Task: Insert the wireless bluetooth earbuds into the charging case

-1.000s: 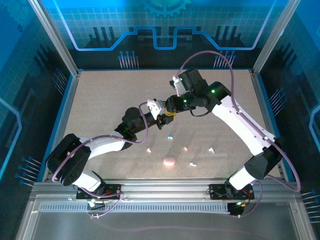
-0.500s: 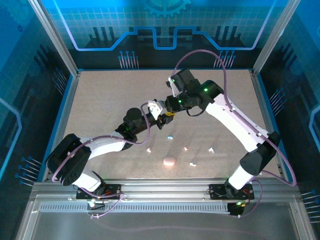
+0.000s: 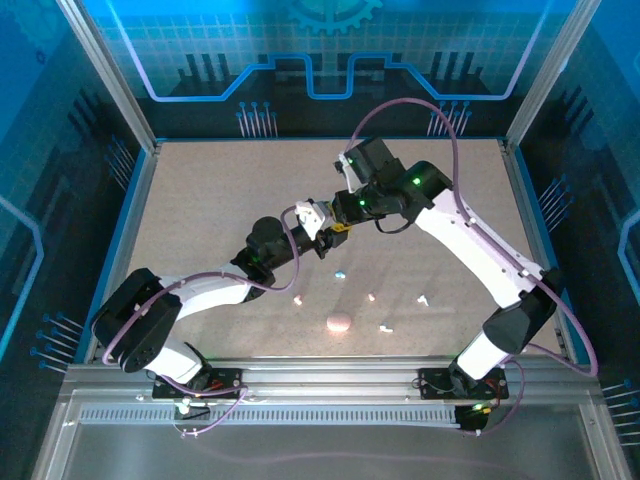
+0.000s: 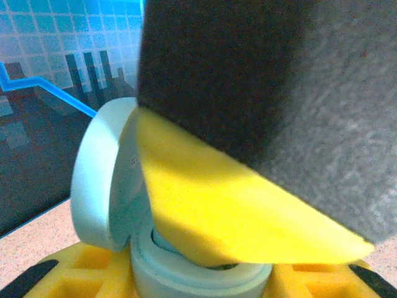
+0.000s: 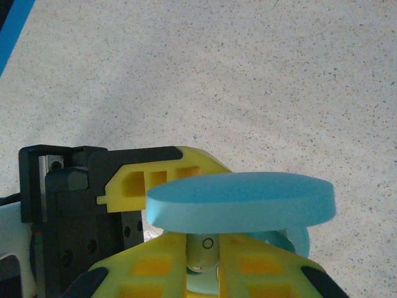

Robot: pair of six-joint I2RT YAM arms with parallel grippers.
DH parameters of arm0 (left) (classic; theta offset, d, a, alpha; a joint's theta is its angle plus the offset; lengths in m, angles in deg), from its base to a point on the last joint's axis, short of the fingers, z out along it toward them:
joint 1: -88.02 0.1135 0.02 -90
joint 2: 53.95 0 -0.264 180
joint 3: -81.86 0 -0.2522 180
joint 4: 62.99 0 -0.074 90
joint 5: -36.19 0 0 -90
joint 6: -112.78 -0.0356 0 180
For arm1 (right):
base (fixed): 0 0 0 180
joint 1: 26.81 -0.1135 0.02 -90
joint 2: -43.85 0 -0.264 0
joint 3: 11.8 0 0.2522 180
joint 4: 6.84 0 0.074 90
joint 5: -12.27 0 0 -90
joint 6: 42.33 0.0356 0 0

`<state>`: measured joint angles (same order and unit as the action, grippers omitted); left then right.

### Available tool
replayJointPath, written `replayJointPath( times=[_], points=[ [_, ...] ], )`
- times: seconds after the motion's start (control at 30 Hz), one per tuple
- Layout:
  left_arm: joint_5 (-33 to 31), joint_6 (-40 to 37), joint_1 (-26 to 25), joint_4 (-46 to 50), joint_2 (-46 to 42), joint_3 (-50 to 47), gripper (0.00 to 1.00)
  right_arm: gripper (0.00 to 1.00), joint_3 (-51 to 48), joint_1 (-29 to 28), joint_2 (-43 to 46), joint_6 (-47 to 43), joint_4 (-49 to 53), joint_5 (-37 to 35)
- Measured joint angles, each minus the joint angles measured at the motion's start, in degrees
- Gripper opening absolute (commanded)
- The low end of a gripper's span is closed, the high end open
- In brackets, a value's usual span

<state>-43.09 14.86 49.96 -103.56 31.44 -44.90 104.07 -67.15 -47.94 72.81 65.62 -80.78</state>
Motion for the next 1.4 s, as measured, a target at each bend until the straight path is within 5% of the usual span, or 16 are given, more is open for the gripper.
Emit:
replayJointPath(
  times=[1.4],
  points=[
    [0.0, -1.29, -0.26, 1.97, -0.74, 0.04, 0.36, 0.17, -0.09, -0.59, 1.29, 0.72, 0.0, -3.02]
  ],
)
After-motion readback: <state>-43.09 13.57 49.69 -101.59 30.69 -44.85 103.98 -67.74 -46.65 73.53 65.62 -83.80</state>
